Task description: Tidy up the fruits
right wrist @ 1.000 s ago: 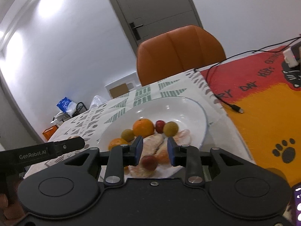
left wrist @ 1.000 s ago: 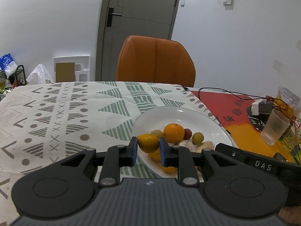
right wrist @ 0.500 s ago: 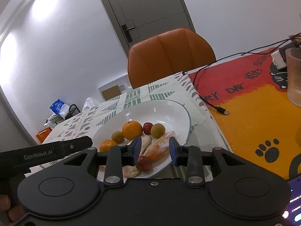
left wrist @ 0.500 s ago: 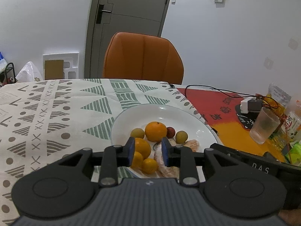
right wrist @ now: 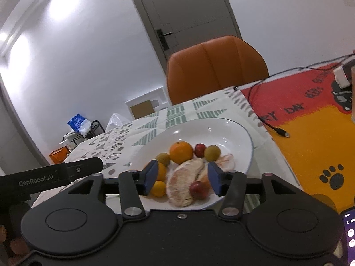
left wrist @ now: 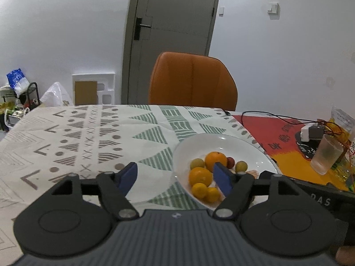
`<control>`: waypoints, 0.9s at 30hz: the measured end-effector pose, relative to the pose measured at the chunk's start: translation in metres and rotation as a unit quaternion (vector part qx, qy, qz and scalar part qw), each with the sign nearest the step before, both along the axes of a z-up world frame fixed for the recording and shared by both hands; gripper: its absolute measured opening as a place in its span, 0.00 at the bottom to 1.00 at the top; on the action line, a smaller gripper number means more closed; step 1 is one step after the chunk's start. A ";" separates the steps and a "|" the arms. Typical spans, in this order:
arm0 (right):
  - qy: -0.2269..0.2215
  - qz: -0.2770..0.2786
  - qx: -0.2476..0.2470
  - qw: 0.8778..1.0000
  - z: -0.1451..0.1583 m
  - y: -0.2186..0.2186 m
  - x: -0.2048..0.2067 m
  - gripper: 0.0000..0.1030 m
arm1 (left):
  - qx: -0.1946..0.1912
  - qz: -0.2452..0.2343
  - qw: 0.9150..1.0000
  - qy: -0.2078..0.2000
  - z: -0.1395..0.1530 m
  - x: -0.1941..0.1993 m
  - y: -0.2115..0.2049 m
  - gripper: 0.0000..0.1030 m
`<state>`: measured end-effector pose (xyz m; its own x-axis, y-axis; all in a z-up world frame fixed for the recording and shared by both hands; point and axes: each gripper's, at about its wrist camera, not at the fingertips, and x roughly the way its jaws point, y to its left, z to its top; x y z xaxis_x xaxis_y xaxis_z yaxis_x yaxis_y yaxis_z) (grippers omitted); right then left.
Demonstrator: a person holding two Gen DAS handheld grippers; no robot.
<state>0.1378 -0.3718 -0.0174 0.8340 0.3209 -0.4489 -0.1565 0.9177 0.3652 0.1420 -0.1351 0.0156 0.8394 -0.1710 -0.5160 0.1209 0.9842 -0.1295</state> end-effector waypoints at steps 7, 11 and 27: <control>-0.008 -0.001 -0.020 1.000 0.011 0.013 -0.011 0.68 | 0.007 0.012 1.000 -0.011 0.006 -0.014 0.013 0.80; -0.017 -0.003 -0.031 0.999 0.018 0.020 -0.019 0.82 | 0.012 0.020 1.000 -0.011 0.008 -0.024 0.021 0.84; -0.042 0.025 -0.040 0.998 0.043 0.044 -0.047 1.00 | 0.022 0.050 0.998 -0.040 0.031 -0.065 0.053 0.93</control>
